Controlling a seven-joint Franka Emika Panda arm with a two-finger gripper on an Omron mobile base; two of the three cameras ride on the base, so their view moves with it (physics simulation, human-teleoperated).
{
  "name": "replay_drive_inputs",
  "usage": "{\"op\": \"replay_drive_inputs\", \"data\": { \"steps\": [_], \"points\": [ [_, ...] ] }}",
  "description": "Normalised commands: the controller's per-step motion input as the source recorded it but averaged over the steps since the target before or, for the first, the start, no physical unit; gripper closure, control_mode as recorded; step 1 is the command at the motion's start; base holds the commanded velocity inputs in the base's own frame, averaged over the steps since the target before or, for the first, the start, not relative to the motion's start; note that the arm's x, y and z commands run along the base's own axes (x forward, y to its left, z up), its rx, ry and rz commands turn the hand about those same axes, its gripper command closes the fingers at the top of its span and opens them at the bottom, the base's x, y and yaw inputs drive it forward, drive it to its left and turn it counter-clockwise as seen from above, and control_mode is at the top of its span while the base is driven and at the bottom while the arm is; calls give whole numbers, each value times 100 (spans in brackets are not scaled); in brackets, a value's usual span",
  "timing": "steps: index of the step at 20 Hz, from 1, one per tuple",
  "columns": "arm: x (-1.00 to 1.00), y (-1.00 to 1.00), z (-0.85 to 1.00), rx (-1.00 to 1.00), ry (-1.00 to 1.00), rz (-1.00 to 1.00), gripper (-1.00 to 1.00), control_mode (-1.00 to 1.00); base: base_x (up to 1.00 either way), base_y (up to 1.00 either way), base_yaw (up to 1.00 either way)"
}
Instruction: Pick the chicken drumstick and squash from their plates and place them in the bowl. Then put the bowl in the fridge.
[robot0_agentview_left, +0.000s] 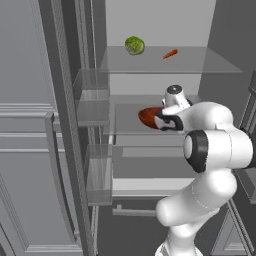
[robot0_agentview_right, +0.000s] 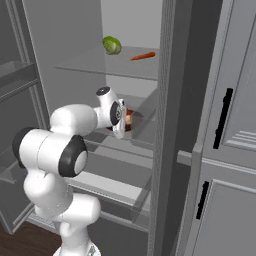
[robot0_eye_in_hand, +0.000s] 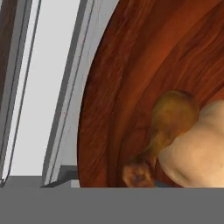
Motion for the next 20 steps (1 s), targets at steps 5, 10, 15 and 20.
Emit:
{"op": "replay_drive_inputs", "data": {
  "steps": [5, 10, 15, 20],
  "points": [
    [38, 0, -30, -5, 1, -1, 100, -100, 0, 0, 0],
    [0, 0, -14, -2, 0, 0, 100, -100, 0, 0, 0],
    [47, 0, 0, -2, 0, 0, 100, -100, 0, 0, 0],
    [34, 0, 0, -2, 0, 0, 100, -100, 0, 0, 0]
  ]
}}
